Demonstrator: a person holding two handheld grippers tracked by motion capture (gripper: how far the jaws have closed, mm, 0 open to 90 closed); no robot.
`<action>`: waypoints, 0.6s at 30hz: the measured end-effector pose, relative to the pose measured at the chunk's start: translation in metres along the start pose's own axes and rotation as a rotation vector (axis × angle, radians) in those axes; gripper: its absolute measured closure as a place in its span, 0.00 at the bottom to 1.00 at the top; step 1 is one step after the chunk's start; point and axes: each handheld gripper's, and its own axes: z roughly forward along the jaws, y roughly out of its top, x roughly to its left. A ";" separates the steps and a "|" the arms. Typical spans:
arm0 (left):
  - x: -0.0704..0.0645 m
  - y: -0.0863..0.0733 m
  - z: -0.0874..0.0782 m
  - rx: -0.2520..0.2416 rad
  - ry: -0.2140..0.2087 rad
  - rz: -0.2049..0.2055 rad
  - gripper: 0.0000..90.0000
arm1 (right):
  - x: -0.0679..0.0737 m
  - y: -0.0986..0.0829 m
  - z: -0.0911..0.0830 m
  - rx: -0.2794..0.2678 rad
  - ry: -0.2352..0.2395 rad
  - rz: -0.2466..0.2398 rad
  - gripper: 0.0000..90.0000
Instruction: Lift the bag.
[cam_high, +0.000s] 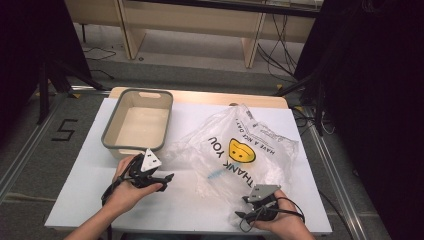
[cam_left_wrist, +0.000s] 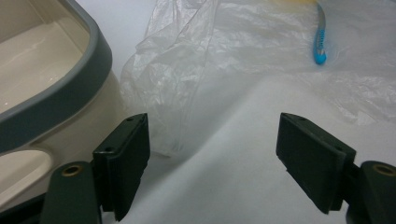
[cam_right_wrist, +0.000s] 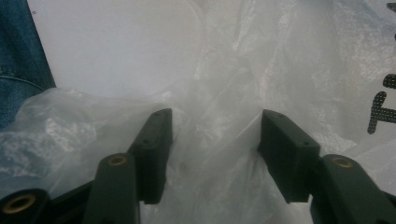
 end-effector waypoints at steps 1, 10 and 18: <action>0.000 0.000 0.000 0.001 0.001 -0.001 0.29 | -0.001 0.000 0.000 0.002 -0.004 -0.003 0.58; 0.000 -0.001 0.002 0.007 -0.001 -0.001 0.28 | -0.004 0.003 -0.001 0.018 -0.008 -0.002 0.73; 0.001 -0.001 0.002 0.013 0.002 0.003 0.28 | -0.004 0.005 -0.001 0.033 0.009 -0.010 0.94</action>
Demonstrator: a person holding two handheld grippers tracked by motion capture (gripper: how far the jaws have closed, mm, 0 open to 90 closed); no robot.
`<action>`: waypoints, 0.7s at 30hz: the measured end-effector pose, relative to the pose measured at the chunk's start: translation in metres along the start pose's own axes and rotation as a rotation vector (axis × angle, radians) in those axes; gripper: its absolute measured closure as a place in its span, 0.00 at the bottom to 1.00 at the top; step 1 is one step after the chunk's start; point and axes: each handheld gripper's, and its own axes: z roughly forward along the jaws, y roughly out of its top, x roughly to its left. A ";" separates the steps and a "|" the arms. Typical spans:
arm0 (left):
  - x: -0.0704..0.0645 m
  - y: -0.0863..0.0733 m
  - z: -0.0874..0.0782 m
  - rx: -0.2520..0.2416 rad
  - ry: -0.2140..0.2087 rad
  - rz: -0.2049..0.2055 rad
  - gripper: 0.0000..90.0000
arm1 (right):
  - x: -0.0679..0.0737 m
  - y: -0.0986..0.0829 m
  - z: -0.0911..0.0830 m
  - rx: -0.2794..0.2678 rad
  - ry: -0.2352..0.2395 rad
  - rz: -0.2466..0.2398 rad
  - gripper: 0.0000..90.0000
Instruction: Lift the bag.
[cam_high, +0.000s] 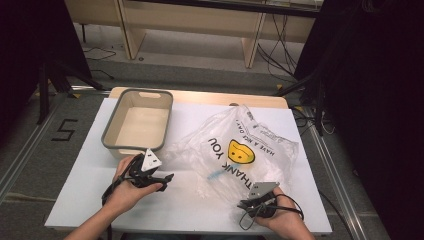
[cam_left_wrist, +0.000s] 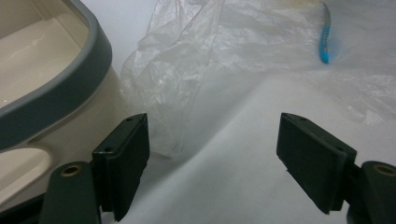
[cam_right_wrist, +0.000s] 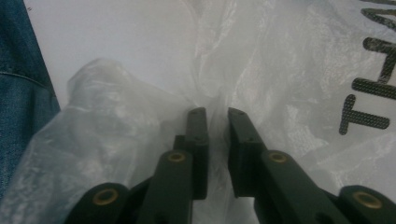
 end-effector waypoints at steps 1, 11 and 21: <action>0.000 0.000 0.000 0.000 0.001 -0.005 0.28 | 0.000 0.000 0.000 -0.002 0.003 -0.004 0.97; 0.003 -0.003 0.003 0.011 0.038 -0.011 0.26 | -0.005 -0.003 -0.003 -0.029 0.041 0.009 1.00; 0.003 -0.009 0.014 0.051 0.120 -0.045 0.26 | -0.008 -0.007 -0.018 -0.061 0.048 0.010 1.00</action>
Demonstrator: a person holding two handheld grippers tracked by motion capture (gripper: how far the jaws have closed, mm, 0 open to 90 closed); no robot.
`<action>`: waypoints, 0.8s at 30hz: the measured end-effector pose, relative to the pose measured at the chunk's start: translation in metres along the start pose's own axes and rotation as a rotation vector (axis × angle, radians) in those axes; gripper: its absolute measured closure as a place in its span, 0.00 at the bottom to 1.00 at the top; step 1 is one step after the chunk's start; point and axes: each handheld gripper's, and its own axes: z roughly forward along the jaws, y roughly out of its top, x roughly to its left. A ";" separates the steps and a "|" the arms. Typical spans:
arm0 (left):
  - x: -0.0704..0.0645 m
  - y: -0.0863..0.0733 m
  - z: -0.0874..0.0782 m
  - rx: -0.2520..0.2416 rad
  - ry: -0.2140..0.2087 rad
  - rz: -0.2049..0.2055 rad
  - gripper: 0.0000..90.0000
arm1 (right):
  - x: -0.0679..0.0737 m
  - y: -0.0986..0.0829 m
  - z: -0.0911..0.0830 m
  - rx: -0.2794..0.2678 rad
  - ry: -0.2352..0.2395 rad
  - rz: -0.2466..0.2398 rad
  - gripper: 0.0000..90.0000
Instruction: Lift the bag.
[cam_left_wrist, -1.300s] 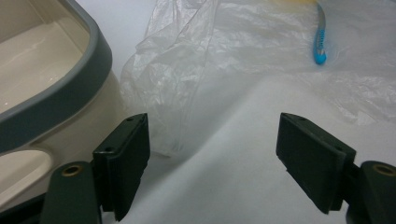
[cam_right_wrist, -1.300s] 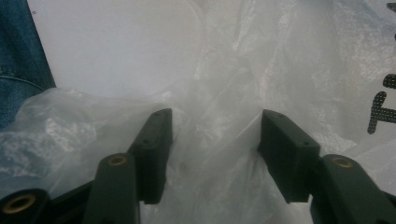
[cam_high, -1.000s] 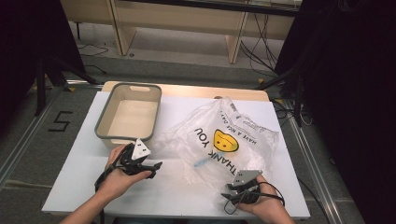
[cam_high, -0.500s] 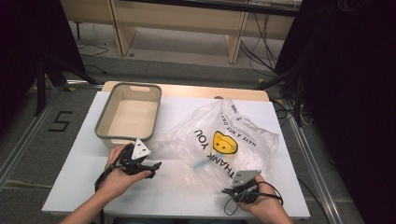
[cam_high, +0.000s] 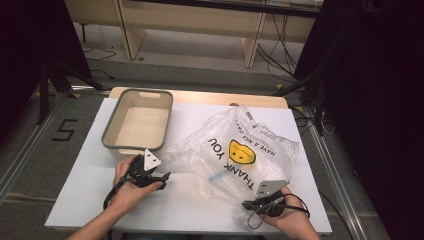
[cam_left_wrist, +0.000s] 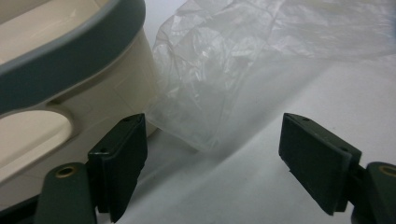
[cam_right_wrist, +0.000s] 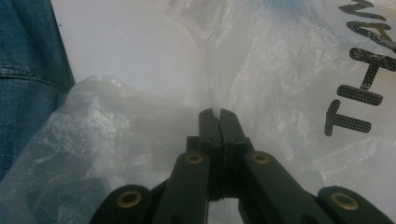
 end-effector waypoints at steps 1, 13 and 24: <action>0.000 0.000 0.001 -0.001 0.004 -0.004 0.26 | 0.000 -0.001 -0.001 0.002 0.006 0.000 1.00; -0.003 -0.001 0.018 0.025 -0.048 0.062 0.51 | 0.000 -0.004 -0.007 -0.008 0.033 -0.009 1.00; -0.007 0.005 0.011 -0.008 -0.140 0.105 0.94 | 0.000 -0.003 -0.007 -0.019 0.042 -0.012 1.00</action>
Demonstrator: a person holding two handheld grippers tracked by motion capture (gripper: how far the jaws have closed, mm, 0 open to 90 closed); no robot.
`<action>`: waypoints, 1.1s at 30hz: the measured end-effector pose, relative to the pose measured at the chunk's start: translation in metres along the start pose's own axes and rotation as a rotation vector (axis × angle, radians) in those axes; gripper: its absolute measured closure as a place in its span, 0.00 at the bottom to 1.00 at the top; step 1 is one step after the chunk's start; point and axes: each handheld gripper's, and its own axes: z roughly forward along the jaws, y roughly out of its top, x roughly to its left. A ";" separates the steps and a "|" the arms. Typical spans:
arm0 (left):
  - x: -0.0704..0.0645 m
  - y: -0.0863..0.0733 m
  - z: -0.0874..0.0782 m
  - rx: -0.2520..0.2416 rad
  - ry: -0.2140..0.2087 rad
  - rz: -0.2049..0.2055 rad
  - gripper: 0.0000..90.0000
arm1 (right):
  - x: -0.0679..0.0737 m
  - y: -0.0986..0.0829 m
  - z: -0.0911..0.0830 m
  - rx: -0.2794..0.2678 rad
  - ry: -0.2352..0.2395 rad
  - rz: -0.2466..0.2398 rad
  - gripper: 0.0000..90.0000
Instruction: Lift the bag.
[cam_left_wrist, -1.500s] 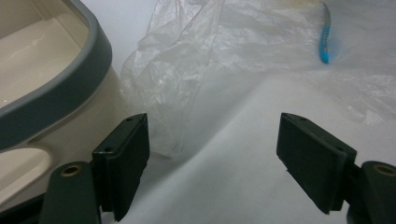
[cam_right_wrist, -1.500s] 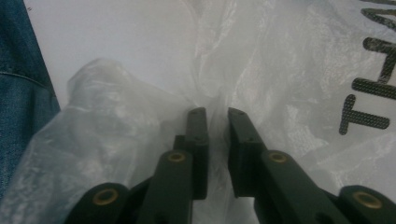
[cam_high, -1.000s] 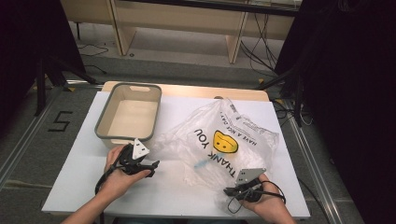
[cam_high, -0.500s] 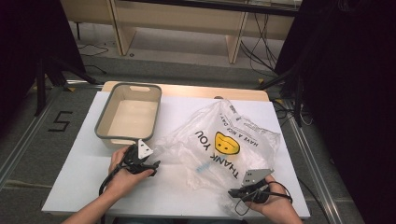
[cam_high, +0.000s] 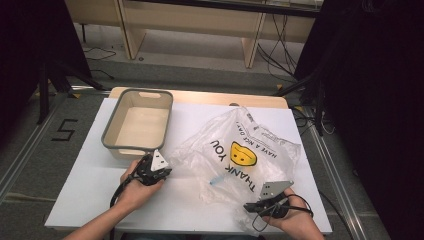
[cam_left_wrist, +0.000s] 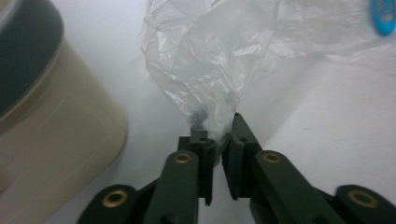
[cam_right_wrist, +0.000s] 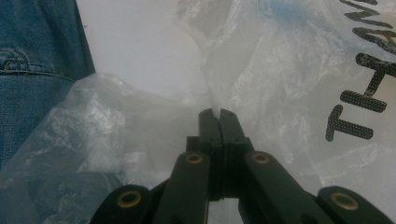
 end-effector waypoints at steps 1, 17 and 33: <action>-0.001 0.001 -0.002 -0.014 -0.013 -0.001 0.96 | 0.000 0.000 0.000 -0.005 0.001 0.004 1.00; -0.012 0.025 -0.055 -0.254 -0.211 -0.117 0.98 | -0.007 0.013 -0.023 -0.226 0.023 0.043 1.00; -0.019 0.051 -0.085 -0.416 -0.233 -0.096 0.98 | -0.015 0.026 -0.040 -0.422 -0.012 0.100 1.00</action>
